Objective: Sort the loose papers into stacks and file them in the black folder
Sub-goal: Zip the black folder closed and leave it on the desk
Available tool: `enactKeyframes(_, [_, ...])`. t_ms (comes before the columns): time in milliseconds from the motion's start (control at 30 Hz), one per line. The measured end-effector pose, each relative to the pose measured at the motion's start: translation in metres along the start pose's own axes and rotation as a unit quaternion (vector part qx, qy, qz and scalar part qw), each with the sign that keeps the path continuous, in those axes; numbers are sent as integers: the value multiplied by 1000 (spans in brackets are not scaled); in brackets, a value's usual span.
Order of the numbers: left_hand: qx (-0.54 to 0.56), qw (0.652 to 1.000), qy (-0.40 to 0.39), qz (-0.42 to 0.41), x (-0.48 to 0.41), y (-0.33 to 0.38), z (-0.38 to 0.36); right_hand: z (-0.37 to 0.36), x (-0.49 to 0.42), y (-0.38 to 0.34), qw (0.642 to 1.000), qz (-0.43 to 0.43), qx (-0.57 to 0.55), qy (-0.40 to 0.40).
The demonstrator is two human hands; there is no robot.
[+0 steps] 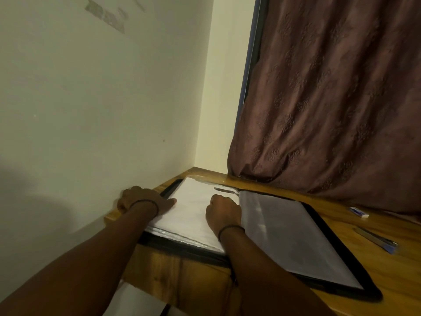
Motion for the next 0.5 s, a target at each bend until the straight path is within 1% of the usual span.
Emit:
enactKeyframes(67, [46,999,9,-17,1,0,-1,2,1,-2,1000,2,5,-1])
enactKeyframes(133, [88,995,-6,-47,2,1,2,3,2,-2,1000,1,8,-3])
enactKeyframes(200, [142,988,-46,-43,1,-2,6,4,3,-2,1000,-9,2,-10])
enactKeyframes(233, [178,980,-83,-33,1,-3,8,4,2,-1,1000,-21,-10,-12])
enactKeyframes(300, [258,955,-139,-37,1,-1,19,6,1,1,997,-57,-49,-13])
enactKeyframes(400, [341,928,-124,-86,8,11,61,17,0,4,990,-104,-99,2])
enactKeyframes(433, [371,914,-124,-106,11,16,81,21,-3,6,985,-120,-126,6])
enactKeyframes(467, [406,892,-152,-131,16,21,103,25,-8,7,976,-136,-170,6])
enactKeyframes(500, [450,854,-208,-158,21,29,124,34,-13,9,963,-152,-221,9])
Point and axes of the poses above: each hand's wrist, its own x-axis away from the middle knuckle, its own z-axis out of the back of the hand, y = z × x, the point moved 1 cm from there along -x, towards the middle knuckle, and after that the axes turned 2 degrees about y, right-handed, at the moved point
